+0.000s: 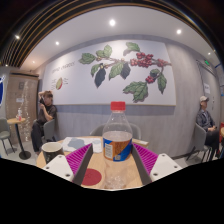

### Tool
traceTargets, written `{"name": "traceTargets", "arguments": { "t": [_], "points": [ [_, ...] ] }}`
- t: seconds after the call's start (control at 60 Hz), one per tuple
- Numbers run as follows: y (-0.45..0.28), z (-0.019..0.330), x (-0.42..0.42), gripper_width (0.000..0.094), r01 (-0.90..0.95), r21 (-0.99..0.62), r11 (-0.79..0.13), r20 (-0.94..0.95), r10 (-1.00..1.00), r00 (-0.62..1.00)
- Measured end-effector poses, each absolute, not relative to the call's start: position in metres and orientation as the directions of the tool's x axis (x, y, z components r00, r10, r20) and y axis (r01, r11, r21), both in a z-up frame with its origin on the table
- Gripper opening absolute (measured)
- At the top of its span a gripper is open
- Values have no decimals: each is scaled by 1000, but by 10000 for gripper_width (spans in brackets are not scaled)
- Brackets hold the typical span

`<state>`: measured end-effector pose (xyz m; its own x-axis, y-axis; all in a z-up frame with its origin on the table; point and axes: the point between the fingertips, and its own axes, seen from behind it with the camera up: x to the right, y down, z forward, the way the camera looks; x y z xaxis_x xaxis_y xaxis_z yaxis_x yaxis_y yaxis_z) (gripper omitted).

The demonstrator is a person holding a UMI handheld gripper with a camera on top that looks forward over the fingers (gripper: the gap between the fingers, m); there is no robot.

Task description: Pour water

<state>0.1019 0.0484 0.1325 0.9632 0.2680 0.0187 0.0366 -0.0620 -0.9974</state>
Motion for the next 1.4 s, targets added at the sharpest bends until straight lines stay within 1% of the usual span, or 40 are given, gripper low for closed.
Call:
{"name": "traceTargets", "arguments": {
  "t": [0.067, 0.083, 0.1, 0.133, 0.167, 0.183, 0.2, 0.233, 0.3, 0.317, 0.367, 0.417, 0.483, 0.5, 0.533, 0.55, 0.6, 0.617, 0.667, 0.733, 0.75, 0.767, 0.783, 0.8, 0.817, 0.833, 0.85, 0.883, 0.9, 0.933, 0.95, 0.983, 1.0, 1.033, 1.067, 1.167, 1.183, 1.317, 1.383, 1.4],
  "points": [
    [67, 130, 100, 823, 55, -997, -62, 40, 232, 972],
    [75, 135, 111, 823, 60, -996, -64, 44, 229, 972],
    [76, 129, 100, 821, 58, -997, -57, 45, 211, 977],
    [80, 129, 98, 802, 60, -997, -54, 48, 200, 979],
    [85, 127, 98, 731, 57, -997, -57, 45, 191, 981],
    [88, 127, 99, 646, 55, -997, -58, 44, 182, 982],
    [95, 134, 106, 522, 56, -997, -59, 45, 174, 984],
    [95, 126, 106, 518, 39, -998, -49, 32, 147, 989],
    [94, 127, 111, 436, 34, -999, -20, 31, 123, 992],
    [92, 137, 117, 413, 38, -999, -20, 35, 126, 991],
    [95, 130, 106, 364, 39, -999, -6, 38, 125, 991],
    [93, 130, 105, 335, 55, -998, -2, 54, 129, 990],
    [86, 135, 103, 329, 112, -994, 0, 111, 138, 984],
    [94, 128, 93, 329, 134, -991, 9, 135, 121, 983],
    [93, 128, 90, 329, 192, -981, 14, 193, 116, 974],
    [85, 139, 98, 330, 231, -973, 14, 231, 126, 965],
    [84, 151, 96, 328, 381, -924, 46, 383, 97, 919],
    [90, 148, 84, 329, 443, -895, 61, 446, 70, 892],
    [82, 167, 79, 329, 620, -780, 88, 625, 54, 779],
    [80, 177, 54, 330, 813, -569, 120, 821, 24, 571],
    [78, 193, 51, 329, 843, -521, 136, 852, 30, 522],
    [77, 197, 45, 329, 881, -451, 145, 891, 15, 453],
    [77, 189, 39, 330, 921, -362, 144, 930, -10, 368],
    [74, 202, 34, 331, 939, -304, 159, 950, -16, 310],
    [74, 194, 28, 331, 966, -211, 153, 975, -39, 219],
    [72, 206, 23, 331, 974, -151, 167, 986, -44, 161],
    [72, 198, 17, 329, 985, -62, 158, 995, -65, 73],
    [73, 200, 4, 328, 984, 73, 160, 994, -91, -59],
    [76, 193, -5, 329, 979, 129, 158, 988, -108, -112],
    [73, 196, -12, 330, 956, 253, 150, 964, -129, -234],
    [68, 207, -11, 331, 937, 318, 146, 945, -133, -299],
    [70, 202, -21, 331, 901, 414, 131, 906, -159, -393],
    [65, 212, -19, 330, 875, 467, 126, 880, -163, -446],
    [62, 217, -26, 335, 829, 550, 105, 831, -174, -529],
    [75, 221, -21, 338, 789, 606, 106, 791, -182, -584],
    [62, 233, -30, 339, 680, 729, 82, 681, -196, -706],
    [77, 241, -20, 339, 670, 736, 97, 674, -191, -713],
    [72, 239, -24, 340, 656, 747, 105, 663, -175, -728],
    [60, 253, -27, 339, 686, 720, 105, 693, -175, -700],
    [73, 243, -23, 338, 700, 706, 103, 706, -180, -685]
  ]
}}
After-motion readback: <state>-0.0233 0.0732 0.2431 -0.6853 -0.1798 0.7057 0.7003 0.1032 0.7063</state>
